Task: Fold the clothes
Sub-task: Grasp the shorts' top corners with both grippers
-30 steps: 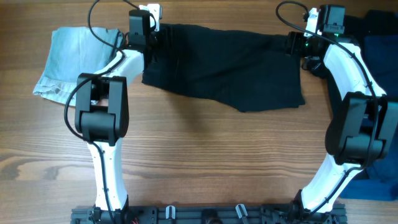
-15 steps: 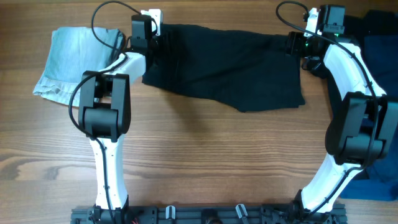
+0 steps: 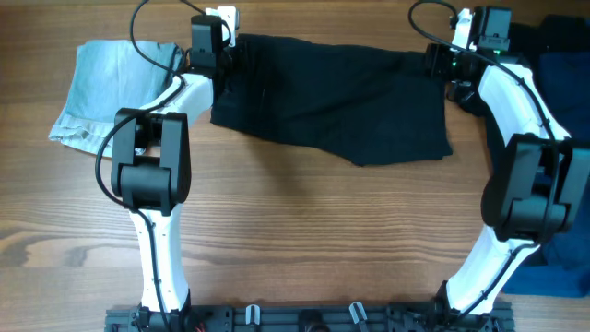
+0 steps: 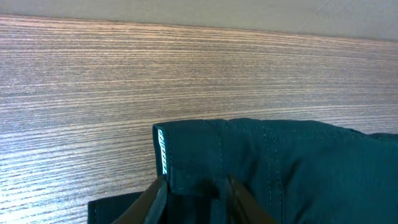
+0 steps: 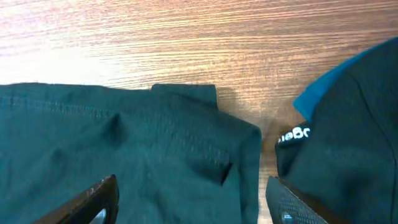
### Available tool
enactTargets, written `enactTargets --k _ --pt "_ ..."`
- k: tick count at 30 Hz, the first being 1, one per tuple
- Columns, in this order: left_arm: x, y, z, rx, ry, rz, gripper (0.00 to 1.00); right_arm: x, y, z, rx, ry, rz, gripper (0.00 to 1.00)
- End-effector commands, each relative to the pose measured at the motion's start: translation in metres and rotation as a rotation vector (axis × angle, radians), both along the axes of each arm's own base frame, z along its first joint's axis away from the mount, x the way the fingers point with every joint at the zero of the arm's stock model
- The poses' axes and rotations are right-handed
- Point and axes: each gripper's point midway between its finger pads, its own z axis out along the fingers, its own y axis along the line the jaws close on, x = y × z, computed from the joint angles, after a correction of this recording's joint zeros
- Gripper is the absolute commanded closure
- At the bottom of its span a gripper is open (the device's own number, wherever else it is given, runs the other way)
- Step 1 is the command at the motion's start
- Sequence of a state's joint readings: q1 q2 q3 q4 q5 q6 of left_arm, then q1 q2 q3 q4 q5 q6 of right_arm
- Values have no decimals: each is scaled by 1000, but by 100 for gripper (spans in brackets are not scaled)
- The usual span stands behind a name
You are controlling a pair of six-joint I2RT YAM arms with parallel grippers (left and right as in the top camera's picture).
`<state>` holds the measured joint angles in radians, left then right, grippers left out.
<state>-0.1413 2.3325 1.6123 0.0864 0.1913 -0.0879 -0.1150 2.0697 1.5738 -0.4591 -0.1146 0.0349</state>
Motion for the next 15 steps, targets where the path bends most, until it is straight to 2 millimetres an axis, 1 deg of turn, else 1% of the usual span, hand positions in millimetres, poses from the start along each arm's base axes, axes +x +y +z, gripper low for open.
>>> enactTargets --k 1,2,5,9,11,14,15 --pt "5 -1 26 -4 -46 0 69 3 -1 -30 9 37 -11 21" --pt "5 -1 26 -4 -46 0 69 2 -1 -36 18 49 -22 21" --pt "5 -1 26 -4 -46 0 68 3 -1 -43 31 57 -40 21" --pt "5 -1 26 -4 -50 0 66 13 -2 -38 27 11 -40 22" --pt "5 -1 26 -4 -50 0 66 14 -2 -38 29 5 -43 22" --pt "5 -1 26 -5 -50 0 66 15 -2 -38 67 7 -95 23" --pt "5 -1 26 -5 -50 0 66 15 -2 -38 84 7 -120 26"
